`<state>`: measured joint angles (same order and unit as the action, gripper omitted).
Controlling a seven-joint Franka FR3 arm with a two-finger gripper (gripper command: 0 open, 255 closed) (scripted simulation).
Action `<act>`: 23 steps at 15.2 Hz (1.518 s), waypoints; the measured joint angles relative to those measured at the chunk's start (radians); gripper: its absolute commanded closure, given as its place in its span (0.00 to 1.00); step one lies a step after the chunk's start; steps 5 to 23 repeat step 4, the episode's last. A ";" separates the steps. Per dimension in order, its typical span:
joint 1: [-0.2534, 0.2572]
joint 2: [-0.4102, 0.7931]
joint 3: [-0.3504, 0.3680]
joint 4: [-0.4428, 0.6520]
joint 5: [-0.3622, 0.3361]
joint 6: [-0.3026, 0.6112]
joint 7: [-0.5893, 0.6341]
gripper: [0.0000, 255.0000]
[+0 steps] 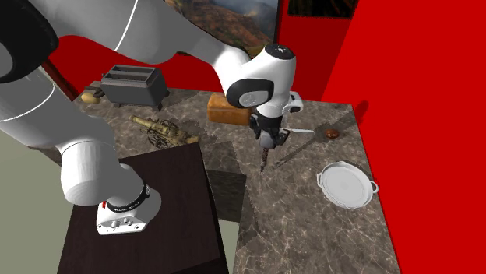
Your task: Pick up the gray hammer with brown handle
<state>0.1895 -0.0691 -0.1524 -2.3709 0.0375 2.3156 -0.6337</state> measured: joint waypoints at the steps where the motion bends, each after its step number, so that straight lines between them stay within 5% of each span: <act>1: 0.000 -0.009 0.001 0.005 -0.002 -0.014 0.003 1.00; 23: -0.001 -0.030 0.001 0.022 -0.008 -0.051 0.007 1.00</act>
